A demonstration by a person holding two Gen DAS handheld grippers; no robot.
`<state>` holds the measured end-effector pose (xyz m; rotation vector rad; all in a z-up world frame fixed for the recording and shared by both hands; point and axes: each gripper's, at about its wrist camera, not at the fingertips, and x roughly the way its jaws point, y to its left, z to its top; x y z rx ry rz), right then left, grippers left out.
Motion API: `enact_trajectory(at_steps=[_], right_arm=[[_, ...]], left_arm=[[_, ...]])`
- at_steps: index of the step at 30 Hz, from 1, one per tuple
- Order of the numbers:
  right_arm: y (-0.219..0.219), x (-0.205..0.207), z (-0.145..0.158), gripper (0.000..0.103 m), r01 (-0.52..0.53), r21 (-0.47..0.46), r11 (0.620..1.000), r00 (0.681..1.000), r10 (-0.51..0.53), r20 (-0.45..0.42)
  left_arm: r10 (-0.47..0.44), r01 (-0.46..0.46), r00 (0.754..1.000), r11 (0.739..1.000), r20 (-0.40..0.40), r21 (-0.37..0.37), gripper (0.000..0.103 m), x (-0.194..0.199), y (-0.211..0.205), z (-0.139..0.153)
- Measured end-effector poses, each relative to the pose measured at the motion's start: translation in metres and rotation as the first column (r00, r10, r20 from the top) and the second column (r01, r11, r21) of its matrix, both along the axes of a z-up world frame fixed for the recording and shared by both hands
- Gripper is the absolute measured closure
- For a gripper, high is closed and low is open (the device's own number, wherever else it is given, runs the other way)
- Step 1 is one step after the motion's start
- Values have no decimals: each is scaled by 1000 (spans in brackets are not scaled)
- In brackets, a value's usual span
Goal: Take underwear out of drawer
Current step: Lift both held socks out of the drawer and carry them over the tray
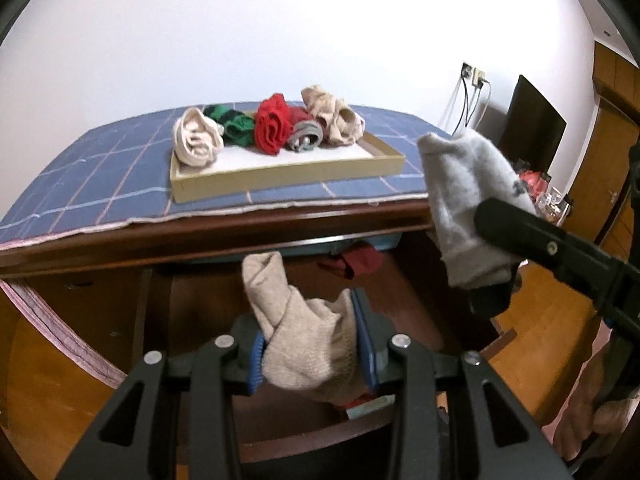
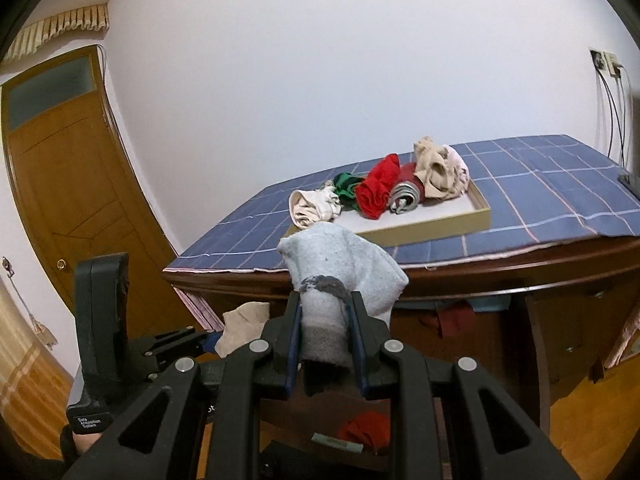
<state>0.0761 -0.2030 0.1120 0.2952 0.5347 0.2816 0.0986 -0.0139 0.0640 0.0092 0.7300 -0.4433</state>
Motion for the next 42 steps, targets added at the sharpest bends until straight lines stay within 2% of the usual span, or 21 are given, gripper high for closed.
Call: enact_trajectory(at_steps=[10,20,31,42], right_arm=[[13,21,26,79,-31,-31,999,998,33,61],[13,66,34,79,-29,-33,999,998,31,63],[-1,121,28,79,-9,-22,1000,999,9,33],[-12,173,7,79,32,6,999,999,-32,-23]], left_arm=[[31,-30,998,999,61,-18,67,18,10,24],[80,-79,992,997,95,-16,67,58,16,39],[94,-91,993,995,75,-50,67,115,15,36],[52,-46,996,994,67,-96,67,152,15,28]])
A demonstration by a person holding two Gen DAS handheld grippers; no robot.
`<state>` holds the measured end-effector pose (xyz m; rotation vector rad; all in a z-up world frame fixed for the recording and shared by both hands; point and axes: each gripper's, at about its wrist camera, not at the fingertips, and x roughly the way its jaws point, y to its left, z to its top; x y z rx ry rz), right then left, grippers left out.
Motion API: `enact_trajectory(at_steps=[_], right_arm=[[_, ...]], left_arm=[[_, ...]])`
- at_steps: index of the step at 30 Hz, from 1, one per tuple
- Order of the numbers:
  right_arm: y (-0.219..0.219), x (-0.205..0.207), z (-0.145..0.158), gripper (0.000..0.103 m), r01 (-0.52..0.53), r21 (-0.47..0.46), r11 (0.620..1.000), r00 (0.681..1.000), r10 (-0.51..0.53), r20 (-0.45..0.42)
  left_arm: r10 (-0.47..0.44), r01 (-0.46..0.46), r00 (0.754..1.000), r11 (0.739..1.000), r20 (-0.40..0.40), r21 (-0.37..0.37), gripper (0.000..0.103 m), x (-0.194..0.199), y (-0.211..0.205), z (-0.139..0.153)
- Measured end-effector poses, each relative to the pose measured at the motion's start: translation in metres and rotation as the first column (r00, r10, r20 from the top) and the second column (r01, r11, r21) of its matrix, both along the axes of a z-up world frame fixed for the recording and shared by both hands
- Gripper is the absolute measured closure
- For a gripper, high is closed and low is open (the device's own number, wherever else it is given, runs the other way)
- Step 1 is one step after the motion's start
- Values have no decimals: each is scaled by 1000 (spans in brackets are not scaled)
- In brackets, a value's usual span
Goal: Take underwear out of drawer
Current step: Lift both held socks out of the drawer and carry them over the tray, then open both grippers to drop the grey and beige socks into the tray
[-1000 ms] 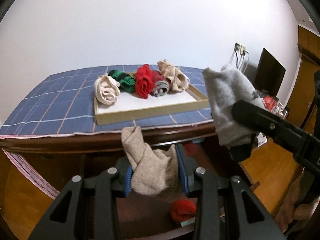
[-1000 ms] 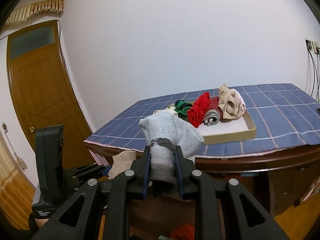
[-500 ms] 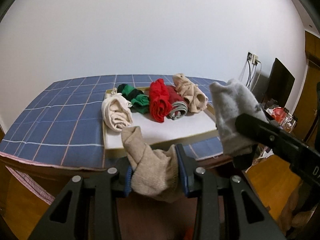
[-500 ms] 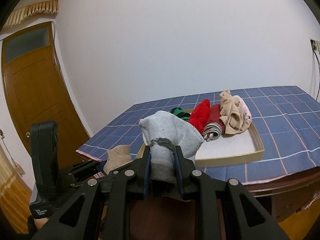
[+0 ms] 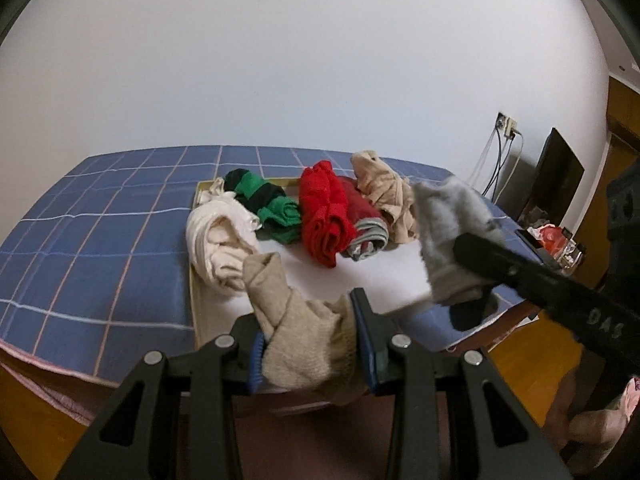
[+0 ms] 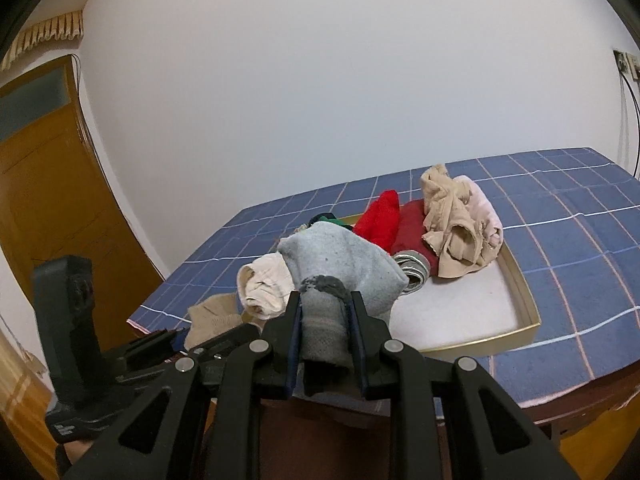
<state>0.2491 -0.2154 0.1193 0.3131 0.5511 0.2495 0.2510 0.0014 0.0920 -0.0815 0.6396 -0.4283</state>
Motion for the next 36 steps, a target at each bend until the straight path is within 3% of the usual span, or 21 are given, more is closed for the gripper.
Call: enact_trajectory(at_steps=[4,15,24,36], right_arm=[[-1,12,-7,79,3,10,1000,1000,-3,-11],[-4,43,-22,79,20,9,1000,999,-19,-43],[2,66,-43,78,13,13,1000,994,-11,-104],[8,91,-65,78,9,24,1000,986,-5,-164]], left_arm=[[-39,39,999,998,15,-40,67,9,-1,-2],[-33,31,998,999,53,21,67,44,-21,-4],[22,-16,997,995,-67,96,67,84,-26,-27],[30,-19,996,990,-79,138,67,97,-33,-40]])
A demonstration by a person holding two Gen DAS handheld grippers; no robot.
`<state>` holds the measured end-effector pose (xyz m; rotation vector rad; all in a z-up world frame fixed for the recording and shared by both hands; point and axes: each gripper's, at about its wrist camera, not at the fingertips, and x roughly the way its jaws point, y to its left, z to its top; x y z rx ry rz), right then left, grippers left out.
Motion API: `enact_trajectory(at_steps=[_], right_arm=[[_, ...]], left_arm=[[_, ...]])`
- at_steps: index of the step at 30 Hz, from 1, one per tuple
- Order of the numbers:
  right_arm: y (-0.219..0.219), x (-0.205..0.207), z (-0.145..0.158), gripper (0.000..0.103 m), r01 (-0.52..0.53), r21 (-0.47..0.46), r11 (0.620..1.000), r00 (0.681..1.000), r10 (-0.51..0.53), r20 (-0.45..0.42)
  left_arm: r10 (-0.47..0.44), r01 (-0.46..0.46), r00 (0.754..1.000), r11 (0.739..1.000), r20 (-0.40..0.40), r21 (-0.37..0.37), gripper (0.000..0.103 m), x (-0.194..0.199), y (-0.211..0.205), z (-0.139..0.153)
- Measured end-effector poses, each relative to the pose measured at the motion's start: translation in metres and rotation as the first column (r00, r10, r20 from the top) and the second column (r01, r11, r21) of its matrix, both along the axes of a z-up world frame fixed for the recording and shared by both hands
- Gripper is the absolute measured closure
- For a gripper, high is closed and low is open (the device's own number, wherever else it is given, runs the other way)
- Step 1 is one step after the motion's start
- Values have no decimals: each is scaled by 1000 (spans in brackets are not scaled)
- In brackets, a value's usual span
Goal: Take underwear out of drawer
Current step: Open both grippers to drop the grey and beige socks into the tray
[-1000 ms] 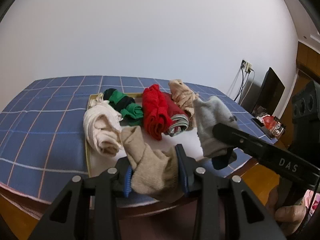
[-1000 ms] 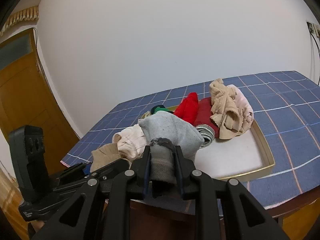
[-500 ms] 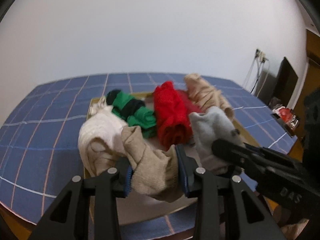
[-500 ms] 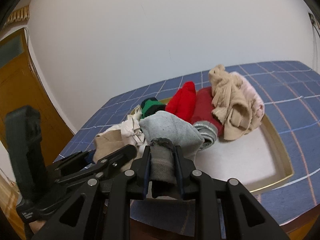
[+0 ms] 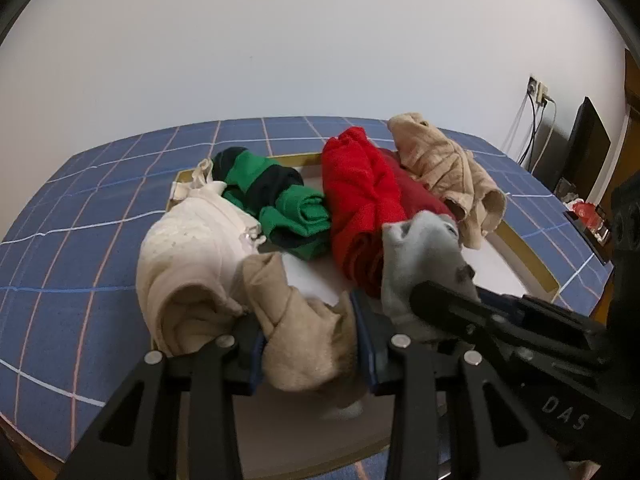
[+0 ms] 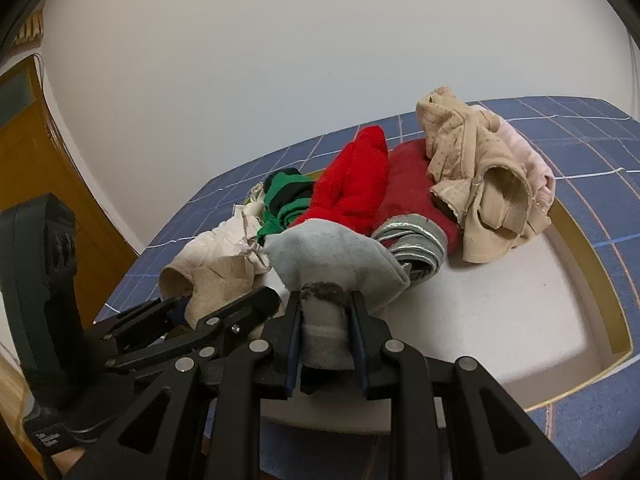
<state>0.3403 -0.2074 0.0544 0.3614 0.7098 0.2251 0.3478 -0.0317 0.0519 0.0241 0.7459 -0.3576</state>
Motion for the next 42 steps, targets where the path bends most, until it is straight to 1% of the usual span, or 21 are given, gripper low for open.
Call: enact_trajectory(at_steps=[5,11,13,15,18,19,20,21,22,23,24,25,28,29,32,34,42], right_arm=[[-1,3,-3,78,0,-9,1000,1000,0,-6],[0,10,-5,78,-10,-12,1000,1000,10,-12],[-2,12,-6,78,-17,1,1000,1000,17,-14],[-4,13,-7,77,-27,17,999,1000,27,-12],[-11,11,-6,75,-44,70,997,999,45,-19],[-13,9,-5,73,-43,83,996,999,45,-22],[-16,7,-3,66,-38,106,994,999,40,-17],[-19,3,-1,55,-35,132,991,999,35,-2],[-22,-1,2,47,-29,156,987,999,27,17],[-24,-5,5,35,-23,165,986,999,18,34],[-24,-10,10,32,-22,166,986,999,14,52],[-23,-14,14,32,-24,163,986,998,13,68],[-20,-28,27,32,-27,152,988,994,10,112],[-20,-32,31,31,-22,151,988,992,3,126],[-21,-48,42,30,1,139,990,987,-23,160],[-21,-55,45,30,0,134,991,985,-23,170],[-24,-82,45,30,5,135,991,988,-26,151]], left_arm=[[1,-1,1000,1000,4,4,67,4,0,-4],[26,-26,1000,999,-17,-45,56,15,5,-13],[27,-28,999,998,-29,-64,52,16,7,-14],[24,-26,999,998,-34,-65,50,17,6,-14],[21,-24,999,998,-49,-62,45,17,4,-12],[24,-28,998,997,-56,-70,43,16,5,-11],[27,-33,997,997,-70,-76,42,15,6,-10],[29,-35,997,997,-75,-74,38,14,7,-8],[30,-35,997,997,-74,-65,35,11,6,-6],[32,-36,997,998,-67,-53,31,8,4,-4],[31,-33,998,999,-53,-37,23,4,2,-2],[27,-29,999,999,-42,-33,19,0,1,1],[44,-43,999,997,1,-59,3,-13,3,13],[61,-60,998,996,18,-63,0,-17,5,17],[71,-67,994,996,77,-53,0,-30,7,28],[74,-70,993,997,95,-44,0,-36,9,32],[60,-58,996,998,66,-38,0,-56,8,28]])
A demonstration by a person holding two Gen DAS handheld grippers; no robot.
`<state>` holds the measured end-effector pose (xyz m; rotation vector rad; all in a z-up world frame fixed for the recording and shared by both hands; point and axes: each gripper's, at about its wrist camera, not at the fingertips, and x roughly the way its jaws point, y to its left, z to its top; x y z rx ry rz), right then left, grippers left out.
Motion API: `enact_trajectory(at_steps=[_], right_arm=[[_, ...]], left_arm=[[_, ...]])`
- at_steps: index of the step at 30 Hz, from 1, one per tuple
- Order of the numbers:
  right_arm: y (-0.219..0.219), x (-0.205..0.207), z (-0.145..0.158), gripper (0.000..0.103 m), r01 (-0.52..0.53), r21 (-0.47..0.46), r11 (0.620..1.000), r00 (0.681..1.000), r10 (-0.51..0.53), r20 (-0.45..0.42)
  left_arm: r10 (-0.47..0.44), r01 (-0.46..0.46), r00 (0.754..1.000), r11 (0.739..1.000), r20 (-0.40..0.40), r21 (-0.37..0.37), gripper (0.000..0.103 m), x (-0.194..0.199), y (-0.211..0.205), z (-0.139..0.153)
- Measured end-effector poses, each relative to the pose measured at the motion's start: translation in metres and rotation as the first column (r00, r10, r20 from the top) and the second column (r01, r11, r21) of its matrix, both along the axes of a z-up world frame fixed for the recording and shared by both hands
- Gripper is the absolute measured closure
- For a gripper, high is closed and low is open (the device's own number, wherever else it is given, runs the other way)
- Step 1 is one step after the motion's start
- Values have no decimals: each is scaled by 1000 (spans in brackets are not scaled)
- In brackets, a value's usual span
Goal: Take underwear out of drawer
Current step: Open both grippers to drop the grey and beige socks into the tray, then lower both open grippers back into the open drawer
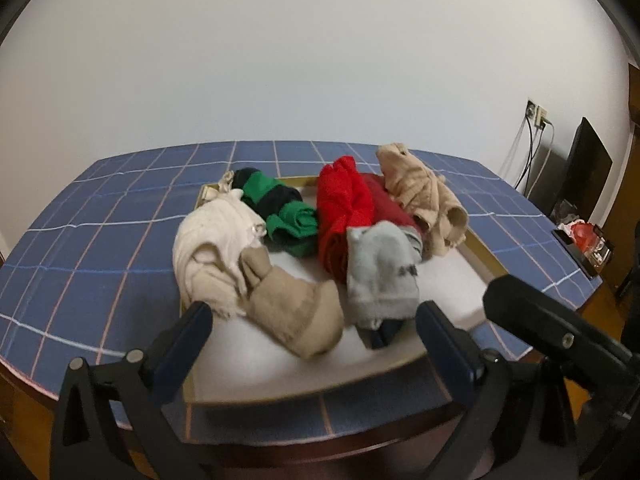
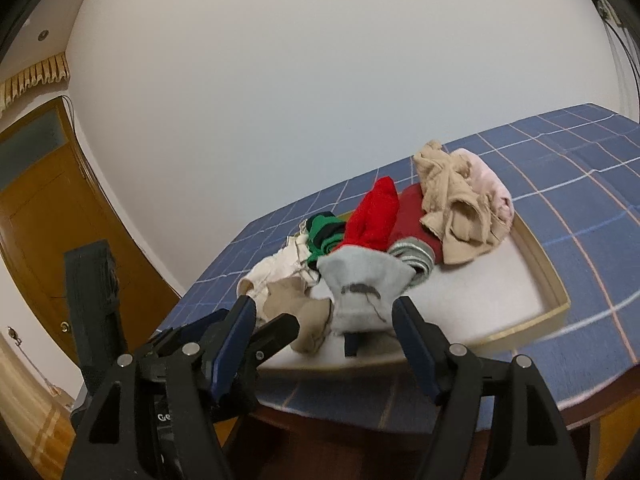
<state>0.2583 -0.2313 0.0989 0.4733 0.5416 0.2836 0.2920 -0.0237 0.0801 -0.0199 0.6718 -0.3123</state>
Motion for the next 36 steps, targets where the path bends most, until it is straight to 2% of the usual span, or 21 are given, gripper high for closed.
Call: enact_trajectory(at_steps=[6,12,17,20,23,26,30,33,36], right_arm=[[-6,-23,-2,30,4,-35,999,1000,-4,-17],[-14,-51,-10,30,-6,-79,997,999,3,-45],[-28,-80,-23,30,13,-79,997,996,-20,-85],[-34,-92,-31,30,24,-80,996,993,-33,-112],[-39,-103,-43,30,26,-85,996,988,-39,-152],[-43,-113,-55,30,36,-85,996,982,-51,-182],[-46,-123,-66,30,33,-96,995,976,-52,-210],[-47,-130,-74,30,21,-117,993,972,-48,-228],[-48,-133,-80,30,17,-124,992,968,-48,-246]], left_arm=[[-24,24,1000,1000,-17,0,0,-20,0,-4],[-117,118,991,993,-60,15,0,-47,-4,-14],[-190,200,976,976,-110,90,0,-73,-17,-32],[-227,249,963,956,-146,152,0,-88,-30,-46],[-269,303,945,935,-184,185,0,-103,-42,-59],[-299,346,925,918,-234,193,0,-111,-52,-70],[-325,409,889,880,-322,241,0,-116,-67,-91],[-359,478,846,838,-393,264,0,-122,-77,-107],[-379,536,788,810,-485,237,1,-123,-81,-125]])
